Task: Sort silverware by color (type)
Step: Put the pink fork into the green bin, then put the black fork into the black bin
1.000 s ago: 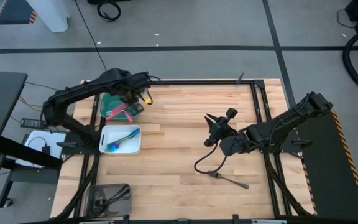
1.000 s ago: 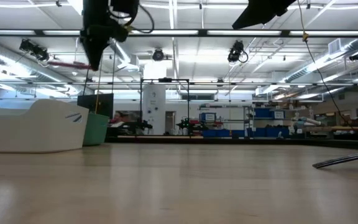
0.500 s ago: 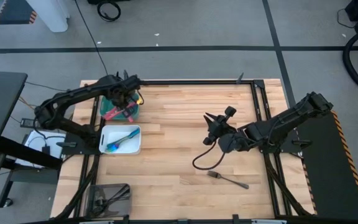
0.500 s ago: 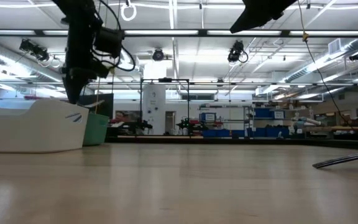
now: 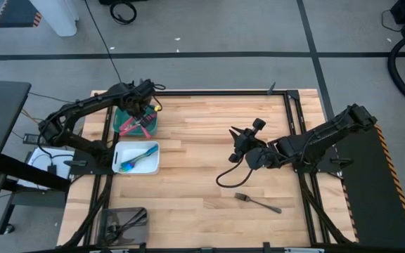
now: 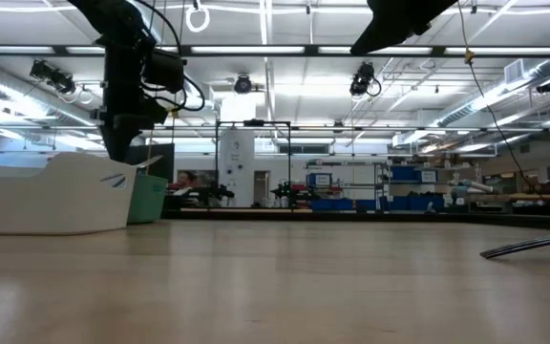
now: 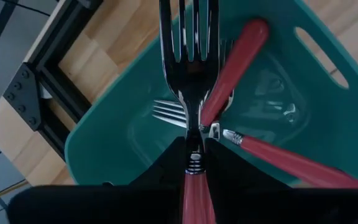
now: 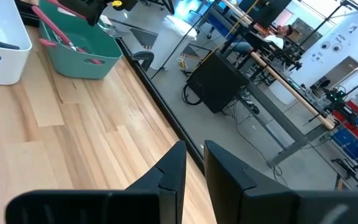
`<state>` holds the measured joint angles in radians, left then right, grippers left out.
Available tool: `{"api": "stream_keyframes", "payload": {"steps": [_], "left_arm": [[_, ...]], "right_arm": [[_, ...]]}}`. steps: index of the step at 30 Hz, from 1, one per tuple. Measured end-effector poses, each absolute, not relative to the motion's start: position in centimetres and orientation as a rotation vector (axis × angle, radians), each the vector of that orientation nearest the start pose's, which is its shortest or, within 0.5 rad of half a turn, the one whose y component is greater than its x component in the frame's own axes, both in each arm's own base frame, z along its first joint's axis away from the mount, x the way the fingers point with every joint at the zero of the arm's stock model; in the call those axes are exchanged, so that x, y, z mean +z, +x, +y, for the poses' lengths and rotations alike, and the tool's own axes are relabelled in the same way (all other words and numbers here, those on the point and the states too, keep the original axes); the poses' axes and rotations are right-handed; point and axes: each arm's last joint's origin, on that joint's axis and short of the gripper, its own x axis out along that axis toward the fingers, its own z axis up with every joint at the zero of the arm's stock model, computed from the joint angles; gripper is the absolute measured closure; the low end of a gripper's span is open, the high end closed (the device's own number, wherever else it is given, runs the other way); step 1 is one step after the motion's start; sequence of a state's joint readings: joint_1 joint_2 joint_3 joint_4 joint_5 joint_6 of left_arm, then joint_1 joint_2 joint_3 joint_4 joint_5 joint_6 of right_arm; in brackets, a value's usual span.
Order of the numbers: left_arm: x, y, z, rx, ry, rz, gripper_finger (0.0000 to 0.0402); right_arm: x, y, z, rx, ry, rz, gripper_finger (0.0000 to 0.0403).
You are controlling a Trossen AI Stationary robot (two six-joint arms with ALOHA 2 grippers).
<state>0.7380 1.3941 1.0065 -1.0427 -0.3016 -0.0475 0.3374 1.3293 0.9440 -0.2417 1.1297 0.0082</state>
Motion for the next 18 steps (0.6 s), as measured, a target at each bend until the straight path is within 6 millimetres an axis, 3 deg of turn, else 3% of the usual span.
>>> {"api": "stream_keyframes", "payload": {"steps": [10,18], "left_arm": [[23.19,16.95,16.49,0.884,-0.354,1.435,0.0280],[23.35,16.73,16.06,0.874,-0.369,1.482,0.0270]], "right_arm": [[27.62,26.47,6.53,-0.761,-0.422,0.476,0.0337],[27.61,26.47,6.53,-0.761,-0.424,0.477,0.0337]]}}
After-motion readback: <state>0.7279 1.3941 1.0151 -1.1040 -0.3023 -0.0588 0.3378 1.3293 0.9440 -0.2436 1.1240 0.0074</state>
